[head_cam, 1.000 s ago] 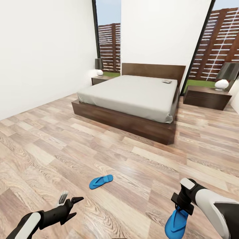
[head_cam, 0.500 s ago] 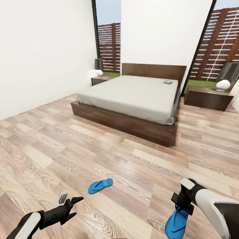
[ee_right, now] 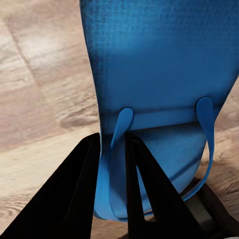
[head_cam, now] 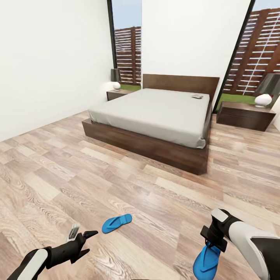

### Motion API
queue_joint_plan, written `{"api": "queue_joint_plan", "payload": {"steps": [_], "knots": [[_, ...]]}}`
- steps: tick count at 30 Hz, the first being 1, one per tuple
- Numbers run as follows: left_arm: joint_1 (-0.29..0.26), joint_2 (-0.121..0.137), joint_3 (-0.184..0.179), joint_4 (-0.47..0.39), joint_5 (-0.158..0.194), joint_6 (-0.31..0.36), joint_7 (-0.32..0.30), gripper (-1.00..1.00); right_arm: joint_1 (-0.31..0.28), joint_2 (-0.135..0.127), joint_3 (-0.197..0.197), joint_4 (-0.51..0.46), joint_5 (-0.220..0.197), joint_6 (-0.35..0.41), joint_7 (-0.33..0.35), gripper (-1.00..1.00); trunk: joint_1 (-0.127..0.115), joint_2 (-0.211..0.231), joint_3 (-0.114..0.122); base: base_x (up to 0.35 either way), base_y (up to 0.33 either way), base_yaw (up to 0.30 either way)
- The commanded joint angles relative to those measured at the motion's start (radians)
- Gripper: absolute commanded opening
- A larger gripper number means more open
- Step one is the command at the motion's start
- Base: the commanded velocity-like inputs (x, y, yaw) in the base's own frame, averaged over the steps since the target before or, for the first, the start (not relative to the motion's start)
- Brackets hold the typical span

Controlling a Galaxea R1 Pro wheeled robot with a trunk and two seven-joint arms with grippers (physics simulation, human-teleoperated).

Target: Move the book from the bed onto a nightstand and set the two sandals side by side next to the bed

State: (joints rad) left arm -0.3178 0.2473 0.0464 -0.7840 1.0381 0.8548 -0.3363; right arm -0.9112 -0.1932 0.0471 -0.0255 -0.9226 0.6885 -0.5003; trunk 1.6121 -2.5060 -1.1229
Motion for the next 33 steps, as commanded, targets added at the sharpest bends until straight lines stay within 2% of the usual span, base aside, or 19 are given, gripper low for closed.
{"api": "queue_joint_plan", "payload": {"steps": [1, 33], "knots": [[-0.001, 0.0, 0.003, 0.0, -0.003, 0.006, -0.004, 1.0, 0.0, 0.0, 0.005, -0.002, -0.012, 0.003, -0.004, -1.0, 0.0, 0.0, -0.001, 0.11, 0.0, 0.0], [-0.001, 0.0, 0.003, 0.0, -0.003, 0.006, -0.004, 1.0, 0.0, 0.0, 0.004, -0.002, -0.012, -0.006, -0.004, -1.0, 0.0, 0.0, -0.001, 0.111, 0.0, 0.0]]}}
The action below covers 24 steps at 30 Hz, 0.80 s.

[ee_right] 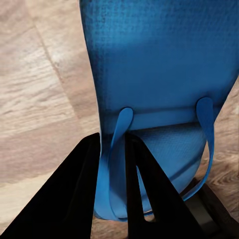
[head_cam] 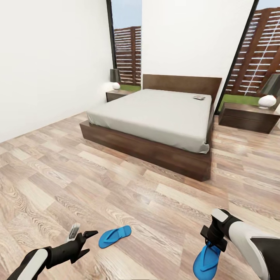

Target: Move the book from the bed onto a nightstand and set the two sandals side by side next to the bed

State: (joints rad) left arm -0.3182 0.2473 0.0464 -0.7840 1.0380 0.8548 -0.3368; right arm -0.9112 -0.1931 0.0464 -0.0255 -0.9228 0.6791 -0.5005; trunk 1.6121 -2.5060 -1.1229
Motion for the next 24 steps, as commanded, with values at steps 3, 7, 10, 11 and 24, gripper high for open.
{"api": "queue_joint_plan", "payload": {"steps": [3, 7, 10, 11, 24], "knots": [[0.0, 0.0, 0.003, 0.0, -0.003, 0.006, -0.004, 1.0, 0.0, 0.0, 0.004, -0.002, -0.011, 0.002, -0.004, -1.0, 0.0, 0.0, -0.001, 0.111, 0.0, 0.0], [0.0, 0.0, 0.003, 0.0, -0.003, 0.006, -0.004, 1.0, 0.0, 0.0, 0.004, -0.002, -0.009, 0.002, -0.005, -1.0, 0.0, 0.0, -0.001, 0.111, 0.0, 0.0], [-0.001, 0.0, 0.003, 0.0, -0.003, 0.006, -0.004, 1.0, 0.0, -0.001, 0.004, -0.002, -0.008, 0.002, -0.005, -1.0, 0.0, 0.0, -0.001, 0.111, 0.0, 0.0], [-0.001, 0.0, 0.003, 0.0, -0.003, 0.006, -0.004, 1.0, 0.0, 0.0, 0.005, -0.002, -0.007, 0.002, -0.006, -1.0, 0.0, 0.0, -0.001, 0.111, 0.0, 0.0], [-0.001, 0.0, 0.003, 0.0, -0.003, 0.007, -0.004, 1.0, 0.0, 0.0, 0.006, -0.002, -0.007, 0.002, -0.006, -1.0, 0.0, 0.0, -0.001, 0.113, 0.045, -0.022]]}}
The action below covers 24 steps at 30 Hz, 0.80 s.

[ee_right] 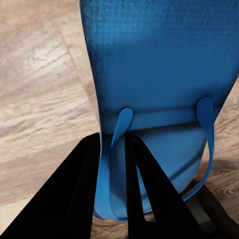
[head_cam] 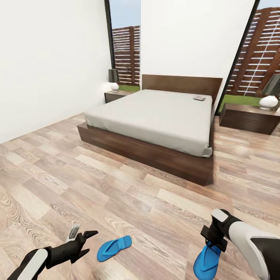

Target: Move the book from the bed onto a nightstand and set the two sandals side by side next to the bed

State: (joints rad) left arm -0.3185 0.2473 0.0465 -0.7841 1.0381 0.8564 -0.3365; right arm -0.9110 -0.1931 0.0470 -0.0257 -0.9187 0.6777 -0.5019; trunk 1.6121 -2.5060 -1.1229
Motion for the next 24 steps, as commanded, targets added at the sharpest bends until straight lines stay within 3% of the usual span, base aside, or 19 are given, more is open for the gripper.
{"api": "queue_joint_plan", "payload": {"steps": [1, 24], "knots": [[0.0, 0.0, 0.003, 0.0, -0.003, 0.006, -0.004, 1.0, 0.0, 0.0, 0.005, -0.002, -0.011, 0.003, -0.004, -1.0, 0.0, 0.0, -0.001, 0.115, 0.11, -0.134], [0.0, 0.001, 0.003, 0.0, -0.003, 0.006, -0.004, 1.0, 0.0, 0.0, 0.005, -0.002, -0.012, 0.003, -0.004, -1.0, 0.0, 0.0, -0.001, 0.108, 0.183, -0.201]]}}
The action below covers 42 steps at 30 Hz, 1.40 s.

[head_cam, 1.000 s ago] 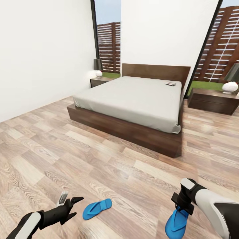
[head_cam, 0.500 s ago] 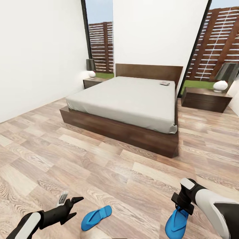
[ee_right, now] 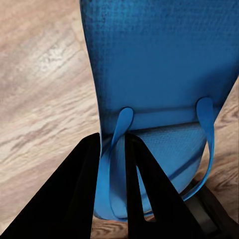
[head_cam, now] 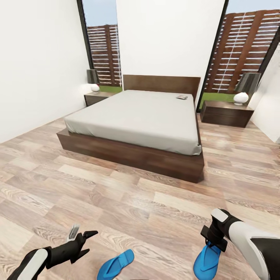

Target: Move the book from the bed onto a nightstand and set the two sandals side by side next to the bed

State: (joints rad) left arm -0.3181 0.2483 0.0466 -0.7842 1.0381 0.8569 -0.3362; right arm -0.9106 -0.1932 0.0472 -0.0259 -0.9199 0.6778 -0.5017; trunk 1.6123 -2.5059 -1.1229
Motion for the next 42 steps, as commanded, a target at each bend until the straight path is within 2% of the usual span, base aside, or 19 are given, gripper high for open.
{"api": "queue_joint_plan", "payload": {"steps": [1, 12, 42], "knots": [[0.0, 0.0, 0.003, 0.0, -0.002, 0.005, -0.004, 1.0, 0.0, 0.0, 0.005, -0.002, -0.011, 0.003, -0.005, -1.0, 0.0, 0.0, -0.001, 0.027, 0.23, -0.204], [0.0, -0.001, 0.002, 0.0, -0.001, 0.005, -0.004, 1.0, 0.0, 0.0, 0.005, -0.002, -0.011, 0.004, -0.005, -1.0, 0.0, 0.0, -0.001, 0.005, 0.188, -0.197], [0.0, -0.001, 0.002, 0.0, -0.002, 0.005, -0.004, 1.0, 0.0, 0.0, 0.005, -0.002, -0.012, 0.003, -0.005, -1.0, 0.0, 0.0, -0.001, 0.0, 0.006, -0.18]]}}
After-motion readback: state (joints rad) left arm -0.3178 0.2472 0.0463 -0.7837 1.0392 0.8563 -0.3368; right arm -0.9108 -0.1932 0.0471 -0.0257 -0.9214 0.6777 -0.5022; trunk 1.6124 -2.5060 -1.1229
